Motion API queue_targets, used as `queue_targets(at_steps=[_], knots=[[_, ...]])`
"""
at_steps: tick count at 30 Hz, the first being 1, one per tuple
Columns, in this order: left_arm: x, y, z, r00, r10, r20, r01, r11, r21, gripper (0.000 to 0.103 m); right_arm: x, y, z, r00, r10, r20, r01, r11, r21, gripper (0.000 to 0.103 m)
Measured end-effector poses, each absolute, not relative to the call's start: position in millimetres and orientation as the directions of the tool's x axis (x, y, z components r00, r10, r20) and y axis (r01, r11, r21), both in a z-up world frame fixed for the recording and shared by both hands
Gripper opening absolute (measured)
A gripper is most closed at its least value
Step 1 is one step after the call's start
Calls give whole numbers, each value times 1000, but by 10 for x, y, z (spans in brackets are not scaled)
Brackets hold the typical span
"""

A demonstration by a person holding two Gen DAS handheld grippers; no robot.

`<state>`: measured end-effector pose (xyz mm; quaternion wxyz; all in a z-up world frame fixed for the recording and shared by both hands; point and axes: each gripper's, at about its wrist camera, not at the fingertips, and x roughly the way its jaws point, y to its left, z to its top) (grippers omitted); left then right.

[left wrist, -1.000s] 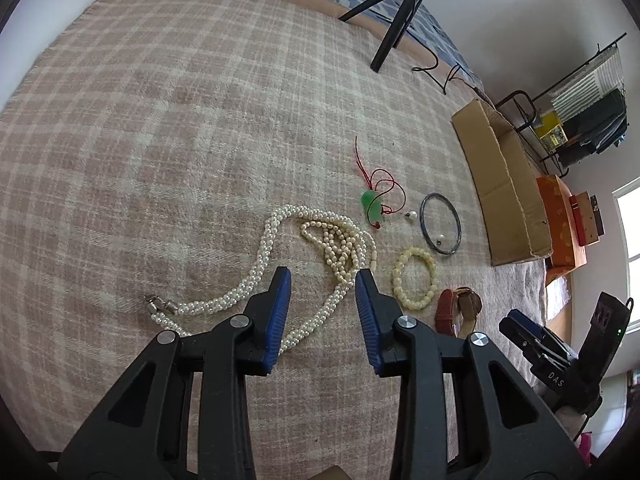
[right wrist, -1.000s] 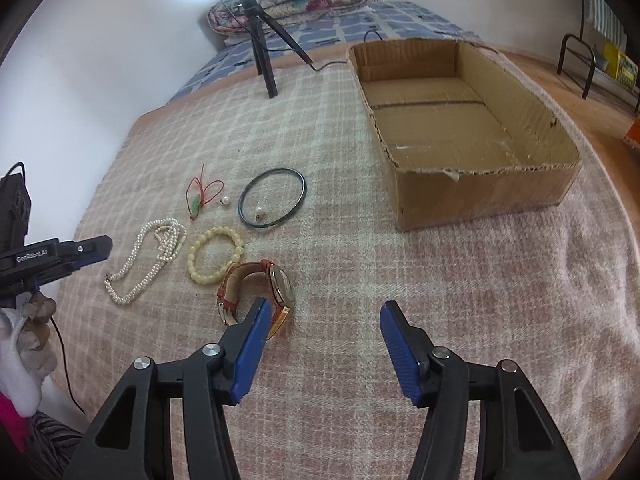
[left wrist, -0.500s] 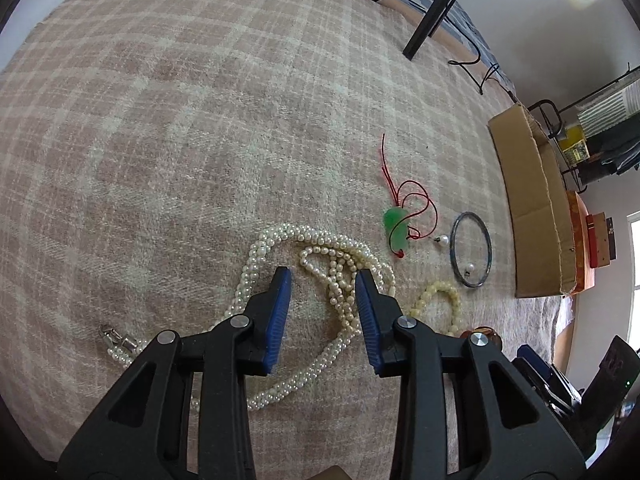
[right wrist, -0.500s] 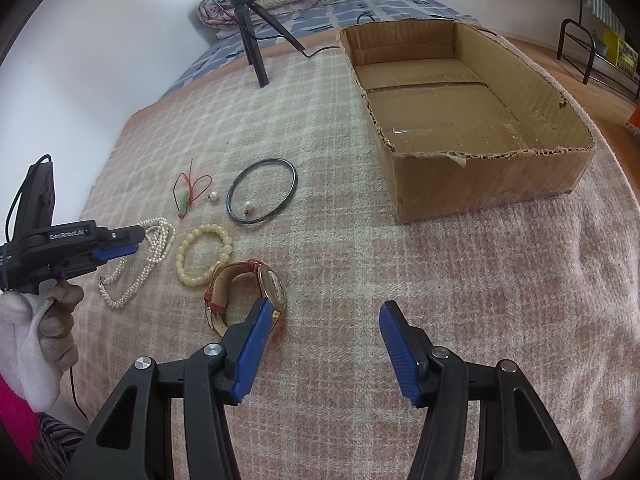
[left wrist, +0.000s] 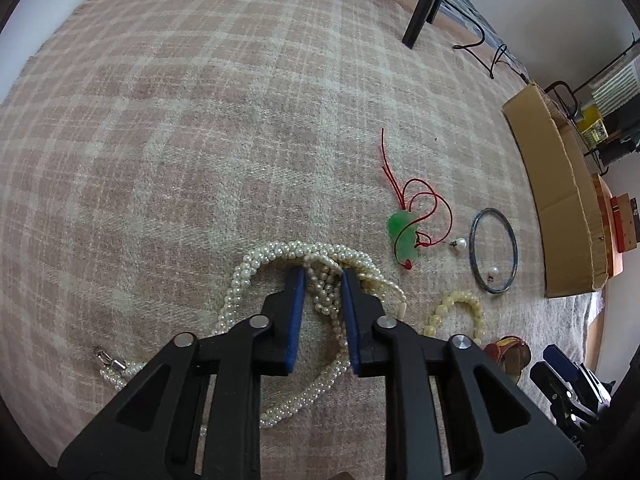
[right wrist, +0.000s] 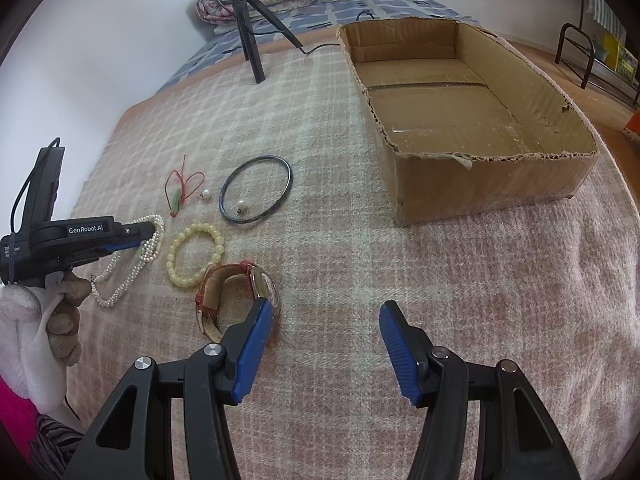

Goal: Organize jewelry
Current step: 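Close left gripper on the pearl necklace while right gripper closes on the watch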

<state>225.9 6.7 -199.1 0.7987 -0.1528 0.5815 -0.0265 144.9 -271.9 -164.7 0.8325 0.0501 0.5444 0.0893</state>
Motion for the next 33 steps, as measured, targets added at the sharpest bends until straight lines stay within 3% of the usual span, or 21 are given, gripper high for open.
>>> queue_targets(at_steps=[10, 24, 25, 26, 29, 33], knots=[[2260, 41, -1966, 348, -216, -912, -117, 955, -271, 8, 1466, -2531, -1696, 389, 171, -905, -155, 981, 119, 59], [2230, 139, -1908, 358, -261, -896, -142, 934, -329, 1, 1439, -2437, -1813, 321, 180, -930, -152, 979, 137, 59], [2224, 142, -1896, 361, -264, -894, -141, 932, -332, 1, 1440, -2419, -1821, 320, 176, -931, -160, 979, 130, 54], [2218, 143, -1884, 364, -266, -893, -139, 932, -335, 1, 1441, -2403, -1830, 317, 180, -931, -166, 977, 132, 41], [2196, 146, -1876, 367, -267, -891, -133, 933, -334, 1, 1447, -2392, -1839, 316, 176, -932, -166, 978, 129, 26], [2198, 151, -1897, 360, -294, -886, -118, 927, -355, 1, 1459, -2407, -1843, 311, 188, -932, -156, 977, 145, 21]])
